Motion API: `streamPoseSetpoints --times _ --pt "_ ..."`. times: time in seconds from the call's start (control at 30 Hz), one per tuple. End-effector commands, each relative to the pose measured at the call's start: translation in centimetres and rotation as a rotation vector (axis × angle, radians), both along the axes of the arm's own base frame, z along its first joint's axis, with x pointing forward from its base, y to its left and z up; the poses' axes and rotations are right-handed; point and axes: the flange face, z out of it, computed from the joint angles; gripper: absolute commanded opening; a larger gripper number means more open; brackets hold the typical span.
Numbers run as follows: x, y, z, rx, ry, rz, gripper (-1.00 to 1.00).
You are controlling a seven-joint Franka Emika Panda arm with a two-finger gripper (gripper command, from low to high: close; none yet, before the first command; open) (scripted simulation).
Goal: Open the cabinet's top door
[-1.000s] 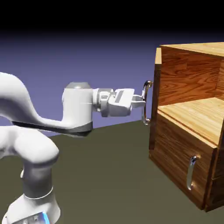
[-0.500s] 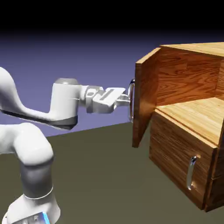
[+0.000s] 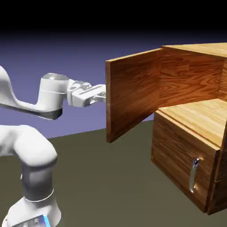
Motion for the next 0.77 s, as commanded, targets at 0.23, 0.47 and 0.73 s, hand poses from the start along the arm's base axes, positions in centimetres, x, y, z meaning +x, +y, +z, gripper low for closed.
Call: streamPoseSetpoints --times 0.23,0.47,0.73 --pt "-0.3 7.7 0.0 0.000 0.001 -0.202 -1.00" --pt "0.5 13.5 0.0 0.001 0.001 -0.356 -1.00" --pt "1.6 17.7 0.0 0.001 0.001 -0.470 -1.00"
